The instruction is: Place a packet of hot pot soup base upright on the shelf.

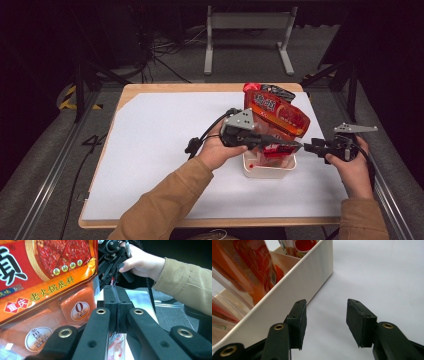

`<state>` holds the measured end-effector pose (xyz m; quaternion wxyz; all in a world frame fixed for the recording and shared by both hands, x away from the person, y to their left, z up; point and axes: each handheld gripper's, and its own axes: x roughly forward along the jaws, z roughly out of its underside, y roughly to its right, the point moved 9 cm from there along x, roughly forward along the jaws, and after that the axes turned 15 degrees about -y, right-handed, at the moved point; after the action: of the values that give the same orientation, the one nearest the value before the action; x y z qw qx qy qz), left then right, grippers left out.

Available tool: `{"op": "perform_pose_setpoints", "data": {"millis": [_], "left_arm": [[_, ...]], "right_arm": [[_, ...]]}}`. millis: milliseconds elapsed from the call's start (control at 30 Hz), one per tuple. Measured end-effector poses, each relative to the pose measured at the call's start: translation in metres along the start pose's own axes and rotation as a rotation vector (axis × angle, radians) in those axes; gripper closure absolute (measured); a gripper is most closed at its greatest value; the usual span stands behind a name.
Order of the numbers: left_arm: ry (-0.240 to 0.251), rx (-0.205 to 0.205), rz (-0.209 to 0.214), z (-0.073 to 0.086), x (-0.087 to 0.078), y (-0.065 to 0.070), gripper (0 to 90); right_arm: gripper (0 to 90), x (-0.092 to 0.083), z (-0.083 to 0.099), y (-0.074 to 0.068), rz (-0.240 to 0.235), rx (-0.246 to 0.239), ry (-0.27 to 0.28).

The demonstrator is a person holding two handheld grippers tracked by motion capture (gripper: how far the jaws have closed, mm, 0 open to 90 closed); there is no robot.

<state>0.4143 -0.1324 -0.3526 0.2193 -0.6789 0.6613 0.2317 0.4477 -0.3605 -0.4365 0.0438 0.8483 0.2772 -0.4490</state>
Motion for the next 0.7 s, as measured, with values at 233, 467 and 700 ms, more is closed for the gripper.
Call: {"op": "perform_pose_setpoints", "data": {"millis": [233, 467, 700], "left_arm": [[-0.013, -0.016, 0.006, 0.010, 0.007, -0.003, 89.8], [-0.021, -0.035, 0.006, 0.017, 0.008, -0.006, 89.7], [-0.020, -0.059, 0.015, 0.025, 0.010, -0.008, 89.4]], "right_arm": [[49.9, 0.000, 0.000, 0.000, -0.003, 0.005, 0.000], [48.7, 0.001, 0.000, 0.000, 0.000, 0.004, -0.004], [47.7, 0.002, 0.000, 0.000, -0.002, 0.004, -0.003]]}}
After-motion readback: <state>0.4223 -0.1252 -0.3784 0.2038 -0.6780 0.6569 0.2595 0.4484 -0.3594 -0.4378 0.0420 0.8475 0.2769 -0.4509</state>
